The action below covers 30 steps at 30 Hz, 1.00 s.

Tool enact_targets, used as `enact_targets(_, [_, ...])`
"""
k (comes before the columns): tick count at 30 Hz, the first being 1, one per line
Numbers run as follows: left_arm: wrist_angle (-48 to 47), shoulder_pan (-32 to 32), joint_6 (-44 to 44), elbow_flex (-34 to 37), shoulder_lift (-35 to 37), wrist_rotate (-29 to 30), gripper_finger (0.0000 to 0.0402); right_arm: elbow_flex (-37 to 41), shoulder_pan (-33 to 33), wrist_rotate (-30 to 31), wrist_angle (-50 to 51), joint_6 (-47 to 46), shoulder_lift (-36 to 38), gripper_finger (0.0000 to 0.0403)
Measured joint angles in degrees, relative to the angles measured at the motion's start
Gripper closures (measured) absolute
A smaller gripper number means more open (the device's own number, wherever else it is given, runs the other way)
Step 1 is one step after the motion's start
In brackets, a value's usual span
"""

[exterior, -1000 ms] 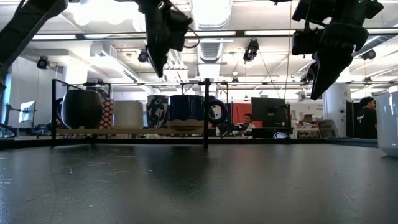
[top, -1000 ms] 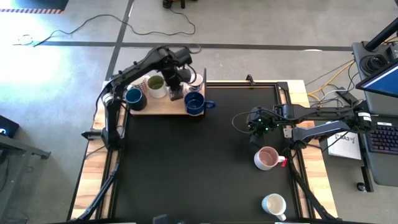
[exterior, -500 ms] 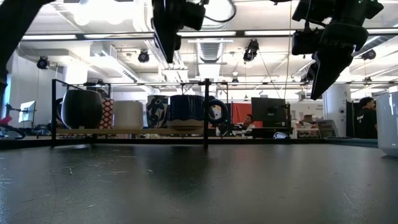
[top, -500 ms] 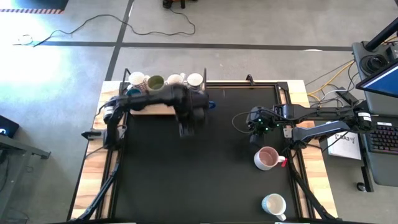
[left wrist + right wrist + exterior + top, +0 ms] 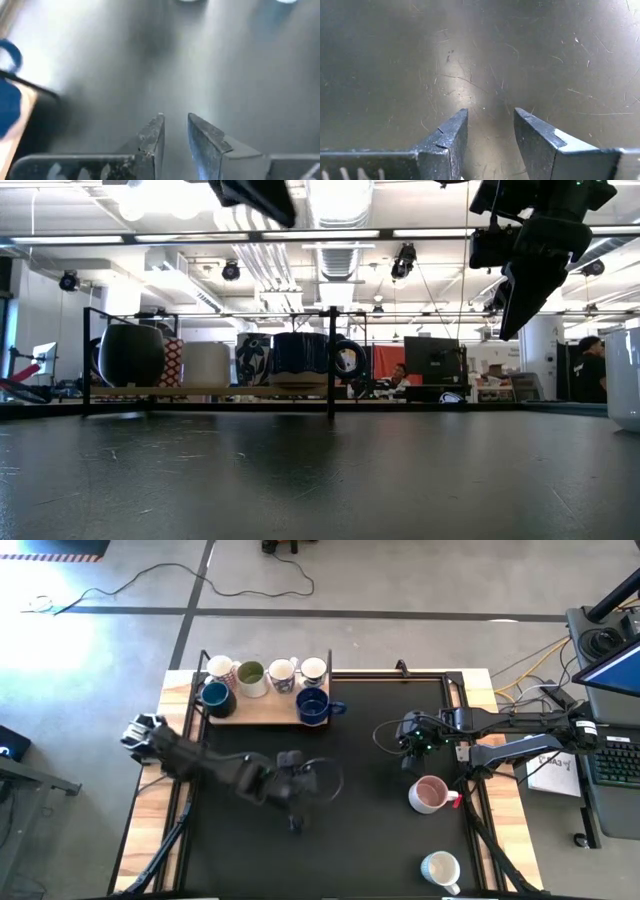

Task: Place coffee mugs
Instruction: Put the pink-white mug on the shelf

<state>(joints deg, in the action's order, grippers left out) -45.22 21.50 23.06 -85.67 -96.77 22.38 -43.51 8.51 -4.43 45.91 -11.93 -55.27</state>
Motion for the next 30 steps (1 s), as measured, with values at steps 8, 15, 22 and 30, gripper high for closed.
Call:
enact_targets(8, [22.81, 5.97, -2.51, 10.87, 1.57, 12.21, 0.0336, 0.00, 0.00, 0.00, -0.78, 0.00, 0.00, 0.0257])
enact_targets(15, [25.94, 6.90, 3.68, 19.44, 6.10, 16.28, 0.0336, 0.02, -0.07, -2.20, -5.52, -6.99, -0.02, 0.0257])
enact_targets(22, [39.90, 9.29, -3.85, 31.92, 12.86, 22.03, 0.0336, 0.02, -0.13, -7.66, -6.36, -8.89, -0.03, 0.0257])
enact_targets(30, [69.45, 9.57, -21.64, 47.30, 18.48, 22.69, 0.0336, 0.06, -0.13, -6.44, -9.33, -16.85, -0.43, 0.0257])
